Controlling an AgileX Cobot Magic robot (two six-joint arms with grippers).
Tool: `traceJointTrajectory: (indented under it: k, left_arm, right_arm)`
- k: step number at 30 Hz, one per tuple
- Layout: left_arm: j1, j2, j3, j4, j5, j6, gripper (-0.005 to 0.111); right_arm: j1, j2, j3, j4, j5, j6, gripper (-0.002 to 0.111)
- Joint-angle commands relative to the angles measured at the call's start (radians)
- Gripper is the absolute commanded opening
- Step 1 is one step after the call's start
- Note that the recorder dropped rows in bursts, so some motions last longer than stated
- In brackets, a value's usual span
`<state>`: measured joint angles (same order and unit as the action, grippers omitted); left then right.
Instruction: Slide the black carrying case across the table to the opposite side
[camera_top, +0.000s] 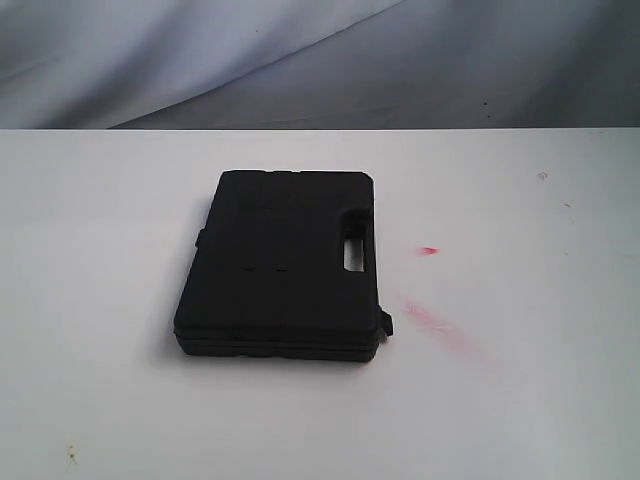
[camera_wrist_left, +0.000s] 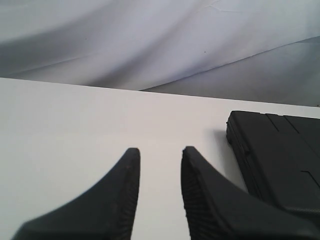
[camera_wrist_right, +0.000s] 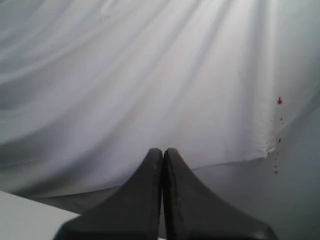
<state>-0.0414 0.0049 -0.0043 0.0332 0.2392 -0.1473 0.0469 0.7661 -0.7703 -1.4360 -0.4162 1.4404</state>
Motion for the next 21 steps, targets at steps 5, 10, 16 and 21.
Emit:
traceJointTrajectory:
  k: [5,10,16,21]
  left_arm:
    - [0.003,-0.005,0.004,0.005,0.001,-0.001,0.029]
    - [0.003,-0.005,0.004,0.005,0.001,-0.001,0.029]
    - [0.003,-0.005,0.004,0.005,0.001,-0.001,0.029]
    - [0.003,-0.005,0.004,0.005,0.001,-0.001,0.029]
  right_arm:
    - [0.003,0.273,-0.082,-0.084,-0.021,0.118,0.0]
    - [0.005,0.356,-0.082,-0.095,-0.012,0.147,0.0]
    - [0.154,0.391,-0.082,-0.187,0.212,0.177,0.0]
    - [0.287,0.414,-0.082,-0.167,0.344,0.285,0.0]
